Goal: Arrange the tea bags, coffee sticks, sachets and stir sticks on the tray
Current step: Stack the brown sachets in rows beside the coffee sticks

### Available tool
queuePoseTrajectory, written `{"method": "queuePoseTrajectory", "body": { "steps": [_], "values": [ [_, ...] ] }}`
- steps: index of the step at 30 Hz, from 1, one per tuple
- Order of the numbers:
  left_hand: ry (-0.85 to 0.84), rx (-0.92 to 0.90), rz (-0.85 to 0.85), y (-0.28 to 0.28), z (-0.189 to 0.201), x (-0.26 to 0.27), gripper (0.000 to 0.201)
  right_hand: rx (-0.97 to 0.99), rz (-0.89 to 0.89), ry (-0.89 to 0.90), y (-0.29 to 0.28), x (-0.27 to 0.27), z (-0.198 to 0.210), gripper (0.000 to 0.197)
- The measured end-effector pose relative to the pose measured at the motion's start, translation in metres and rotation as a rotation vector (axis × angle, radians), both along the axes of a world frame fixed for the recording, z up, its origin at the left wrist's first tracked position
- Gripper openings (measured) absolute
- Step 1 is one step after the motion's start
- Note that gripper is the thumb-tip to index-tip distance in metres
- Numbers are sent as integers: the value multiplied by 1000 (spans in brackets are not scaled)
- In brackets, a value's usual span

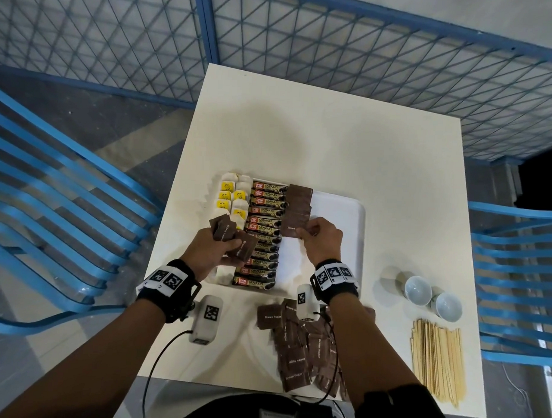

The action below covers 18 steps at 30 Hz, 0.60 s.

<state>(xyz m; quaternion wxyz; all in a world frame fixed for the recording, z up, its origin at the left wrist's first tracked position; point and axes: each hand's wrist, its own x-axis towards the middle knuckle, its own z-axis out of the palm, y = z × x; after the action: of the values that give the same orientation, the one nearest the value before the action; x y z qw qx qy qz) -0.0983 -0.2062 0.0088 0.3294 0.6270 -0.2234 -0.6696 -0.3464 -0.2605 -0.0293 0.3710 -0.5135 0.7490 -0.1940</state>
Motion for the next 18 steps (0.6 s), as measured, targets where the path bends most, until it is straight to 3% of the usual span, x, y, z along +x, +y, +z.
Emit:
{"method": "queuePoseTrajectory", "body": {
  "steps": [8, 12, 18],
  "values": [
    [-9, -8, 11, -1, 2, -2, 32, 18, -64, -23, 2, 0, 1, 23],
    [-2, -35, 4, 0, 3, -3, 24, 35, -93, -27, 3, 0, 4, 23],
    [-10, -75, 22, -2, 5, -4, 29, -29, -113, -24, 9, 2, 9, 20]
  ]
}}
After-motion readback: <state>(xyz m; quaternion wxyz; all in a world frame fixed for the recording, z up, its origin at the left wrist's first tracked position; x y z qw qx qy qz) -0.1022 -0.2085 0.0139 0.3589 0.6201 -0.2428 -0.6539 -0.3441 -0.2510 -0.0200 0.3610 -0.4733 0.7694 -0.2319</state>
